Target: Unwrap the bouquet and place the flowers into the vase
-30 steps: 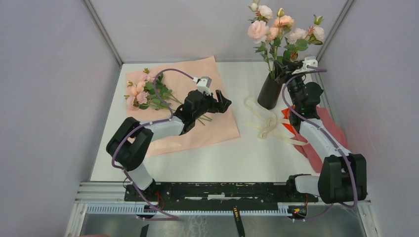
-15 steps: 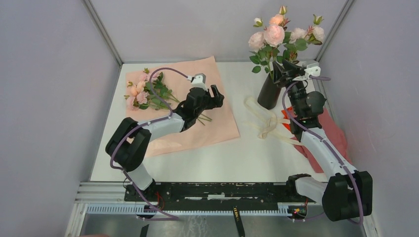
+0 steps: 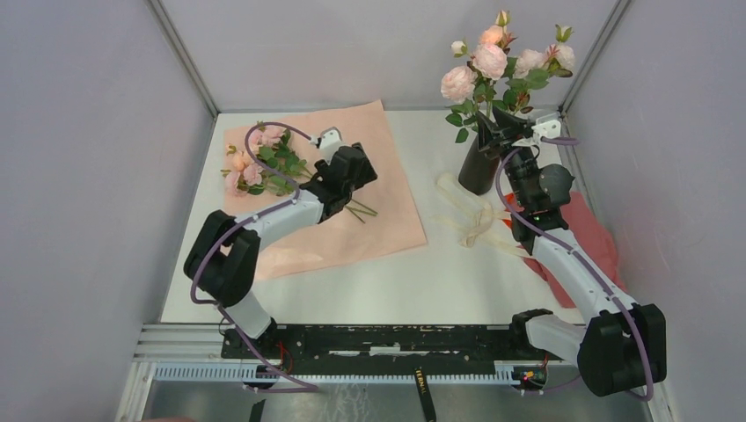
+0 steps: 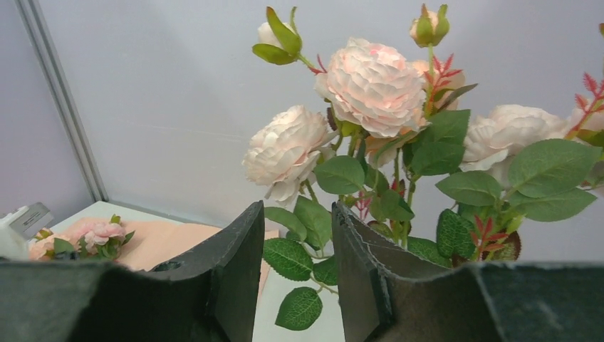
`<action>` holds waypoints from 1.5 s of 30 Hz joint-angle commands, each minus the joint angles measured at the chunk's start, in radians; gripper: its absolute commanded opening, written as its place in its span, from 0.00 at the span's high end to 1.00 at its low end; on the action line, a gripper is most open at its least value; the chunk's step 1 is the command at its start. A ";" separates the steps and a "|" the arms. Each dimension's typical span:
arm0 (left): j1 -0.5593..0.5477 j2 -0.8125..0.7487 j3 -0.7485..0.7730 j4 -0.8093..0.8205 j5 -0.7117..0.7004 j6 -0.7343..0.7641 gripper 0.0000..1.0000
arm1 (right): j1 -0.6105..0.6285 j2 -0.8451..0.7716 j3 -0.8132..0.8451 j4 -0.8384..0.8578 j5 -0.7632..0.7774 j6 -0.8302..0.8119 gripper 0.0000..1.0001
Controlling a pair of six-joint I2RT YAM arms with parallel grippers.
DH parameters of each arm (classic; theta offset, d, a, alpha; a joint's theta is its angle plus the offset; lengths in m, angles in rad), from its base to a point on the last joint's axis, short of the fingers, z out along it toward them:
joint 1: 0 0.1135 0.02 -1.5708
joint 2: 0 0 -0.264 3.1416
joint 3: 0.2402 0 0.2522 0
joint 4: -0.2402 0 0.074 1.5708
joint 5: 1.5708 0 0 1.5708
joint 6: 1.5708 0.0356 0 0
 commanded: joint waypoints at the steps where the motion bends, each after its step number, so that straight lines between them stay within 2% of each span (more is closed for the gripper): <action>1: 0.113 0.044 0.126 -0.298 -0.114 -0.227 0.17 | 0.047 -0.005 0.021 0.040 -0.011 -0.015 0.54; 8: 0.236 0.114 0.163 -0.352 -0.074 -0.330 0.17 | 0.116 0.030 0.065 -0.004 -0.034 -0.055 0.54; 14: 0.304 0.206 0.174 -0.306 0.083 -0.447 0.27 | 0.173 0.066 0.091 -0.045 -0.042 -0.081 0.54; 17: 0.304 0.230 0.166 -0.283 0.109 -0.502 0.32 | 0.186 0.078 0.090 -0.051 -0.044 -0.085 0.54; 27: 0.300 0.157 0.096 -0.260 0.072 -0.527 0.39 | 0.195 0.091 0.082 -0.042 -0.042 -0.077 0.55; 45: 0.297 0.002 -0.050 -0.314 -0.015 -0.561 0.40 | 0.205 0.139 0.076 -0.023 -0.046 -0.045 0.55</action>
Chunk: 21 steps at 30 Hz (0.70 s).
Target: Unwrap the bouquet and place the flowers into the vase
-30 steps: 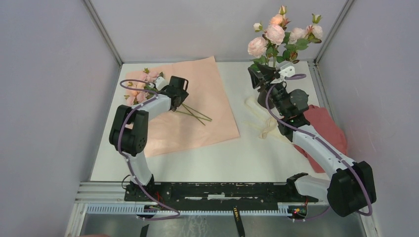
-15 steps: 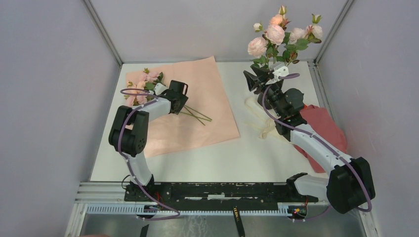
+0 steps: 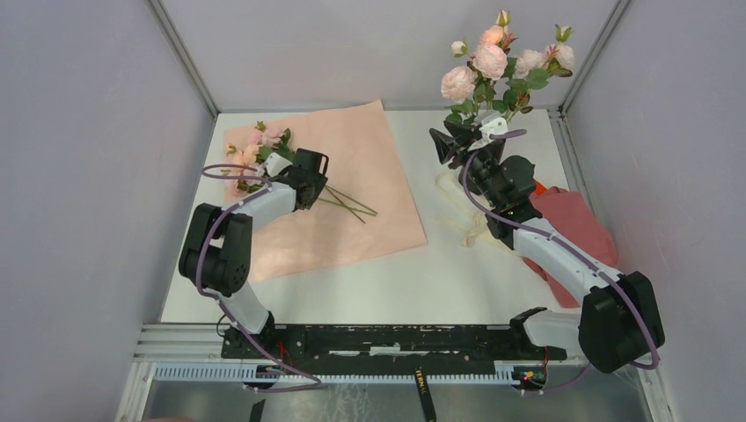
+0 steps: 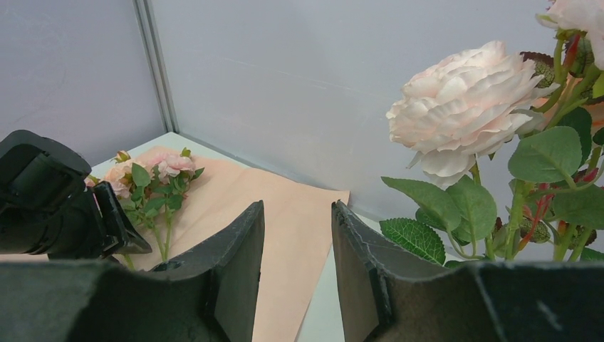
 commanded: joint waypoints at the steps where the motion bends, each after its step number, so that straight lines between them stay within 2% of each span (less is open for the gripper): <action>1: -0.007 -0.051 -0.033 -0.025 -0.066 -0.062 0.41 | 0.007 0.016 0.027 0.047 -0.009 0.021 0.55; 9: -0.007 -0.040 -0.048 -0.117 -0.121 -0.123 0.43 | 0.006 0.033 0.037 0.038 0.006 0.021 0.55; 18: 0.001 0.082 0.111 -0.202 -0.115 -0.150 0.43 | 0.007 0.055 0.041 0.032 0.024 0.008 0.55; 21: 0.016 0.116 0.171 -0.232 -0.074 -0.162 0.43 | 0.007 0.061 0.044 0.031 0.035 0.002 0.55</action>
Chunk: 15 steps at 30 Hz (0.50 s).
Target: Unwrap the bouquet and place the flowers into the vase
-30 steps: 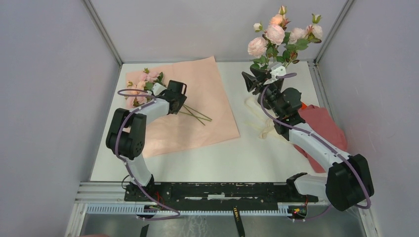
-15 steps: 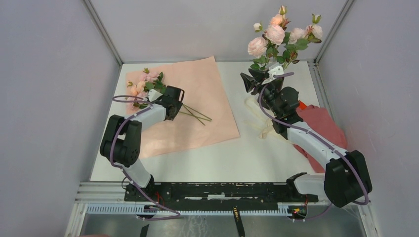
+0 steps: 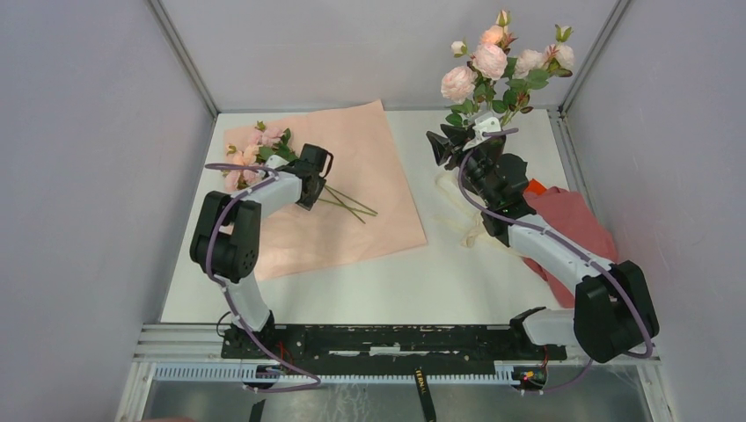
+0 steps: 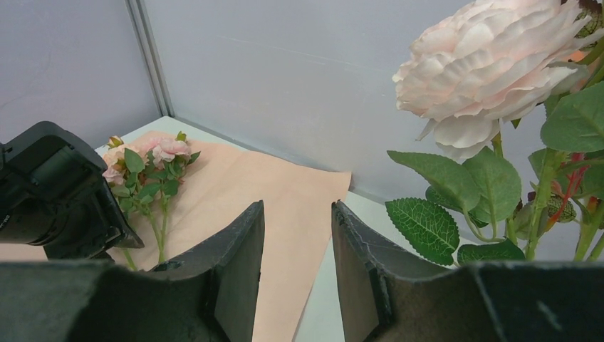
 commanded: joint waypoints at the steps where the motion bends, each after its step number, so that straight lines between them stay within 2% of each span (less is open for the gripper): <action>1: 0.019 0.043 0.103 -0.055 0.008 -0.065 0.43 | 0.004 0.007 0.045 0.026 0.023 -0.009 0.55; 7: 0.047 0.104 0.189 -0.171 0.023 -0.109 0.47 | 0.005 0.016 0.050 0.025 0.038 -0.017 0.55; 15: 0.049 0.080 0.158 -0.181 0.026 -0.122 0.49 | 0.005 0.035 0.056 0.021 0.044 -0.013 0.55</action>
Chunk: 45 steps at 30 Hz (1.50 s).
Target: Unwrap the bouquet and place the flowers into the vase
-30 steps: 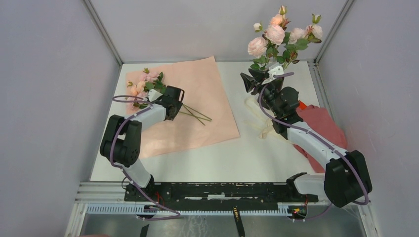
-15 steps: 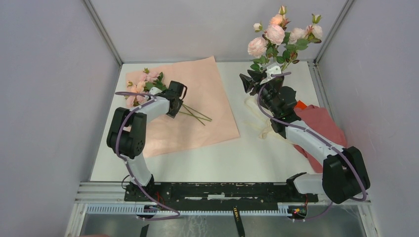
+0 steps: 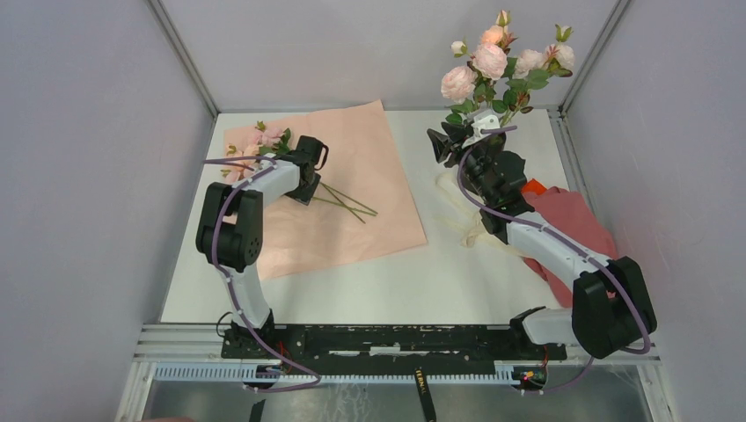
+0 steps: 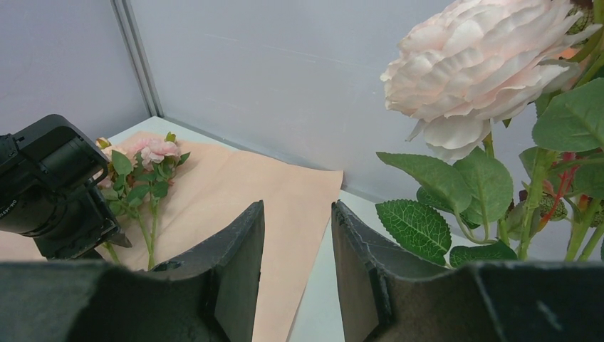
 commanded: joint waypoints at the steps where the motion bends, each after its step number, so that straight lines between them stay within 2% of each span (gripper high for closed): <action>1: -0.001 -0.034 -0.007 -0.035 -0.013 -0.052 0.49 | 0.004 0.016 0.039 0.023 0.015 -0.001 0.55; 15: 0.005 0.028 -0.003 0.000 0.010 -0.051 0.51 | 0.004 0.007 0.035 0.021 0.020 -0.005 0.55; 25: 0.010 0.111 0.078 -0.036 0.022 -0.049 0.59 | 0.004 0.023 0.039 0.009 0.057 -0.030 0.55; 30: 0.015 0.153 0.100 -0.044 0.035 -0.036 0.68 | 0.004 0.019 0.037 0.001 0.074 -0.040 0.55; 35: 0.016 0.169 0.112 -0.041 0.045 0.003 0.97 | 0.004 0.032 0.041 0.002 0.078 -0.039 0.55; 41: 0.012 0.136 0.106 -0.051 0.024 0.063 0.98 | 0.003 0.059 0.054 0.001 0.059 -0.027 0.55; 45: -0.025 0.037 0.086 -0.054 -0.067 0.084 0.98 | 0.004 0.079 0.067 0.002 0.036 -0.018 0.55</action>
